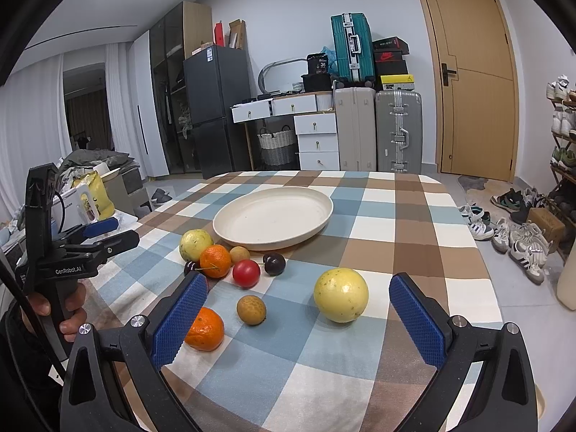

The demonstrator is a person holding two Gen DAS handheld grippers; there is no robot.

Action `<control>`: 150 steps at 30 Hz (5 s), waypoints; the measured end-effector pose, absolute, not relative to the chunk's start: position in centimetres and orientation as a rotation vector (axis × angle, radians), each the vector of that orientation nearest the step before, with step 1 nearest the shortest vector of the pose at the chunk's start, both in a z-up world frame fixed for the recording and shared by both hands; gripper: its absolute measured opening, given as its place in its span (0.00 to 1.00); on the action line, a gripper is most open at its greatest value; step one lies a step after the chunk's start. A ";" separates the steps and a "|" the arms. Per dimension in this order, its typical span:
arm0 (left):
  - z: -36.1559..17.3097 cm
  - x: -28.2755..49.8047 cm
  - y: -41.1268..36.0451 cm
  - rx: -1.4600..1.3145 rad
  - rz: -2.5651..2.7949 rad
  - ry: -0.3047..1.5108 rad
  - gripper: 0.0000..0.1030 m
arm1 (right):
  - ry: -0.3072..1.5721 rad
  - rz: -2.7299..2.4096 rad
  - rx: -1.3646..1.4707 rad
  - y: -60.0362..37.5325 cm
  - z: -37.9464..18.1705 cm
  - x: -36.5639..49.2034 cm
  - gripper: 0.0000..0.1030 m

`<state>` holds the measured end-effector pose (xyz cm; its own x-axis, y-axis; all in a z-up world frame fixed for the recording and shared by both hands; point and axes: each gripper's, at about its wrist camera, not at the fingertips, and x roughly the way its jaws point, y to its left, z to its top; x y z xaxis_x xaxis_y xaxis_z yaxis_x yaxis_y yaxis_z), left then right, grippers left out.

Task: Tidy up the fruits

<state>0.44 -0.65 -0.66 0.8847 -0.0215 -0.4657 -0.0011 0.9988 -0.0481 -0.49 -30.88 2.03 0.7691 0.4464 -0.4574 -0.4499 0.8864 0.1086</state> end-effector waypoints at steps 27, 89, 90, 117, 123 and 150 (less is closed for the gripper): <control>-0.2 0.2 -1.1 -0.034 -0.042 0.480 0.99 | 0.499 0.486 -0.008 -31.3 2.2 -0.5 1.00; -3.8 10.3 -0.6 -0.034 -0.058 0.761 0.99 | 0.879 0.381 -0.019 -31.8 -2.4 9.5 0.94; -4.0 10.6 -0.5 -0.041 -0.060 0.769 0.99 | 0.883 0.381 -0.017 -31.8 -2.4 9.6 0.91; -5.5 13.4 0.5 -0.252 -0.262 0.858 0.45 | 0.918 0.428 -0.042 -30.2 -3.3 9.9 0.48; -5.4 12.8 0.2 -0.242 -0.263 0.851 0.45 | 0.910 0.421 -0.043 -30.2 -3.4 9.7 0.48; -0.9 11.3 0.1 -0.153 -0.177 0.717 0.45 | 0.768 0.550 0.023 -27.0 0.8 10.1 0.48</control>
